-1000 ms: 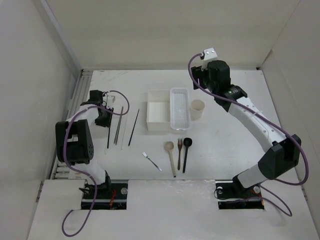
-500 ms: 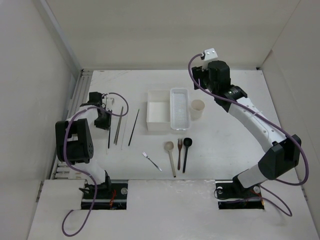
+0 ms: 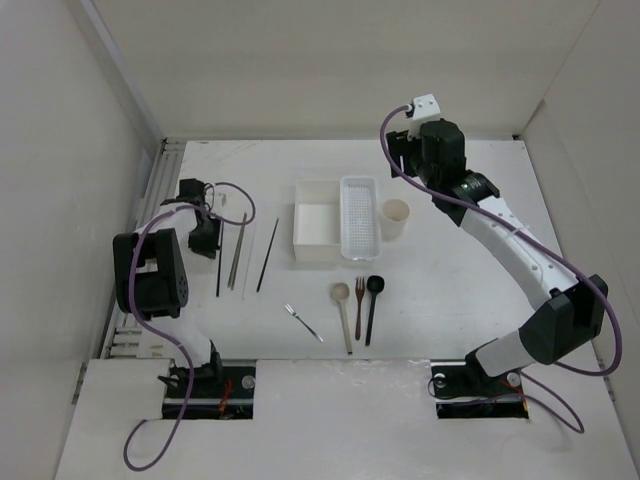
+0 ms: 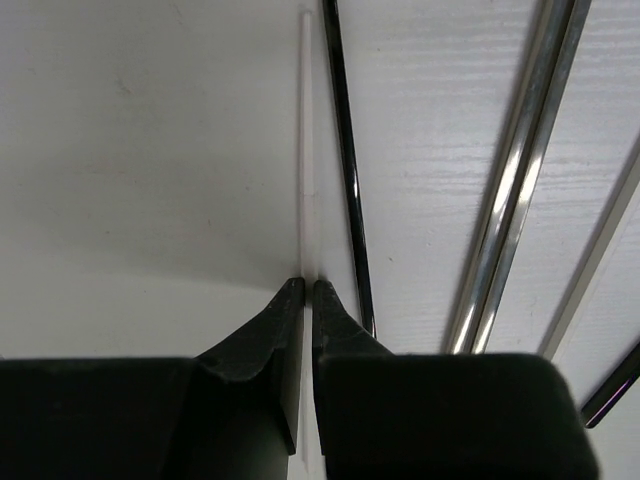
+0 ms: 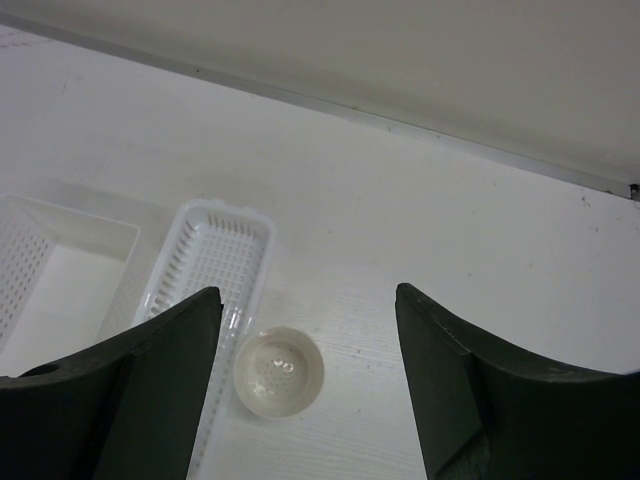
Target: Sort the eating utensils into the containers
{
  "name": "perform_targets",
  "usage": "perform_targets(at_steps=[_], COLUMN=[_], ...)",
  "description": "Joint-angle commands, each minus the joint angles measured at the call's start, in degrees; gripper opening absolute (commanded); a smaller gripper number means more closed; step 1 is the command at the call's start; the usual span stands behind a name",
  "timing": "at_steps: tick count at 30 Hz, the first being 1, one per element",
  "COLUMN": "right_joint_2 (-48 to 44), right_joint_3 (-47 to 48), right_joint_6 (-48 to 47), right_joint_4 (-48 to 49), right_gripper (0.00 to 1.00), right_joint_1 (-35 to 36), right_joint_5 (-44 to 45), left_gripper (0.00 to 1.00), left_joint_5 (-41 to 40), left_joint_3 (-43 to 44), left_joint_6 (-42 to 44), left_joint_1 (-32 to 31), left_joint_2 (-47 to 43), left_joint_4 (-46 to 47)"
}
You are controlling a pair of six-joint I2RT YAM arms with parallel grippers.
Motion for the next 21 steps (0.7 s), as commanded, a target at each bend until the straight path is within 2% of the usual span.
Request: perform_targets(at_steps=[1, 8, 11, 13, 15, 17, 21], right_joint_2=[-1.85, -0.71, 0.52, 1.48, 3.85, 7.7, 15.61], right_joint_3=[0.29, 1.34, 2.74, 4.76, 6.69, 10.21, 17.41], right_joint_6=[-0.23, 0.29, 0.29, 0.29, 2.13, 2.92, 8.88], right_joint_4=[0.41, 2.08, 3.84, 5.33, 7.17, 8.58, 13.06], right_gripper=[0.75, 0.78, 0.91, 0.94, 0.94, 0.94, 0.91], right_joint_1=[0.15, 3.31, 5.42, 7.35, 8.49, 9.9, 12.27], right_joint_5=[-1.1, -10.93, -19.72, -24.91, -28.34, -35.89, -44.95], left_gripper=[0.0, 0.0, 0.0, 0.0, 0.0, 0.0, 0.0], left_joint_5=[-0.91, 6.28, 8.75, 12.52, 18.56, 21.93, 26.68], left_joint_3=[2.13, 13.73, 19.17, 24.6, 27.96, 32.27, 39.57], left_joint_6=[-2.17, -4.81, -7.88, -10.34, -15.16, -19.99, -22.91], left_joint_1=[0.89, 1.42, 1.42, 1.42, 1.42, -0.15, -4.63], left_joint_2=[1.33, -5.36, -6.51, -6.51, -7.04, -7.74, -7.74], left_joint_4=[-3.35, -7.75, -8.46, -9.6, -8.04, -6.1, -3.11])
